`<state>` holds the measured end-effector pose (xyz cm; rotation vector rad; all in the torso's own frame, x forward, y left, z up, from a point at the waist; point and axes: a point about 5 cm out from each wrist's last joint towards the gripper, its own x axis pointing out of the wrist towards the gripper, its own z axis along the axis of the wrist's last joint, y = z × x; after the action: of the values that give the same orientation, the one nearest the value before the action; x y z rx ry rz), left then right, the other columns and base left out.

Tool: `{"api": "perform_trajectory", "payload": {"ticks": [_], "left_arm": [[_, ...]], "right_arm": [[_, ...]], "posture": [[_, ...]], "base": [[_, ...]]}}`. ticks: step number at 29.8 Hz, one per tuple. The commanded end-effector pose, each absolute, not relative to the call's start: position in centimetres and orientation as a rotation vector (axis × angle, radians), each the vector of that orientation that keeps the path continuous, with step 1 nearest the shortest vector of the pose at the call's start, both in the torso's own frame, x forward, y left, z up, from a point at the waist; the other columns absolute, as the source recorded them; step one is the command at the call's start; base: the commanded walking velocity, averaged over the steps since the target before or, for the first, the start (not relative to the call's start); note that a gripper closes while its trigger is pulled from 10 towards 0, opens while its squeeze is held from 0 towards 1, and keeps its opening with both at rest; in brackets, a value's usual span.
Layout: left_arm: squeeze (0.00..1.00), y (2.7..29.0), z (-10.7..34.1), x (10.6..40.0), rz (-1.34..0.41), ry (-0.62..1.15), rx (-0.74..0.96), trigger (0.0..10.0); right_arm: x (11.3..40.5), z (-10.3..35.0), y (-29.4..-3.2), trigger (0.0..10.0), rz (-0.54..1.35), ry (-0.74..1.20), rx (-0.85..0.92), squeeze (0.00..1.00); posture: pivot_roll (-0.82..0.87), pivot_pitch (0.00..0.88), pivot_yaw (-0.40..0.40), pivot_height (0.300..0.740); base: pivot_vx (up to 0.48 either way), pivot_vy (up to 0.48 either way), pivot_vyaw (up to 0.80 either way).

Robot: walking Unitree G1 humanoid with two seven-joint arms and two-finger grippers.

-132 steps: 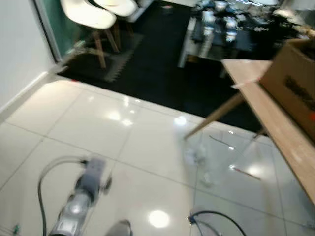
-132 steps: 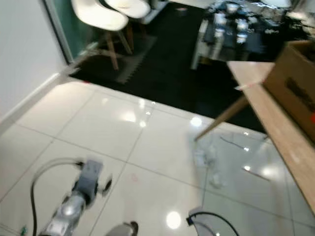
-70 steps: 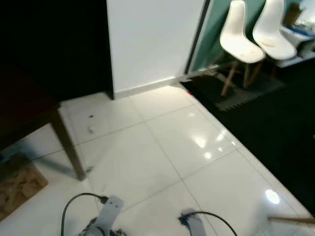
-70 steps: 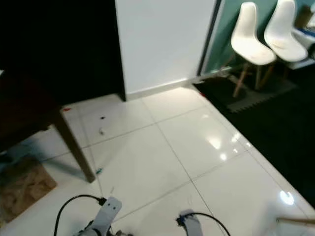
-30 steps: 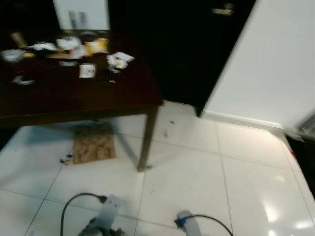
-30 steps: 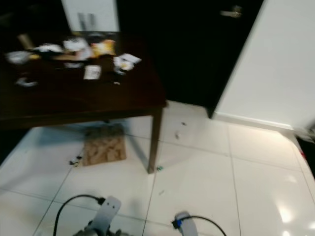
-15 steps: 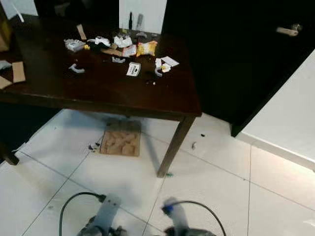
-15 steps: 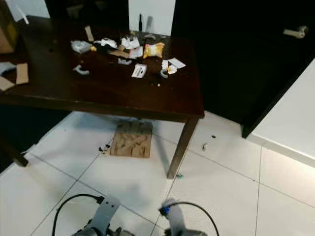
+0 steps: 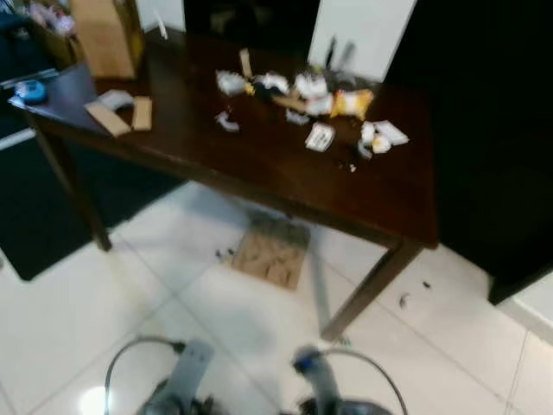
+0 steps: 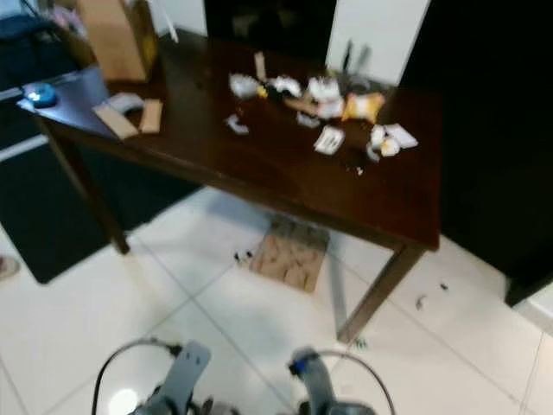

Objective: Picking trash to rubbish bin

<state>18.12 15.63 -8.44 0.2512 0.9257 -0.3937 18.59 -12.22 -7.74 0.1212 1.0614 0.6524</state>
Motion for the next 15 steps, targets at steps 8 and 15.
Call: {"api": "perform_trajectory", "payload": {"ticks": [8, 15], "left_arm": [[0.0, 15.7, -9.7, 15.6, -0.412, 1.037, 0.246, 10.0], [0.0, 15.7, -9.6, 15.7, -0.41, 1.036, 0.243, 10.0]], "right_arm": [[18.7, -7.7, -12.4, 10.0, 0.631, 1.071, 0.138, 0.0], [18.7, -7.8, -11.5, 10.0, 0.595, 1.069, 0.157, 0.0]], "posture": [[0.28, 0.116, -0.116, 0.74], [0.28, 0.115, -0.118, 0.74]], "base": [[0.0, 0.0, 0.69], [0.0, 0.0, 0.49]]}}
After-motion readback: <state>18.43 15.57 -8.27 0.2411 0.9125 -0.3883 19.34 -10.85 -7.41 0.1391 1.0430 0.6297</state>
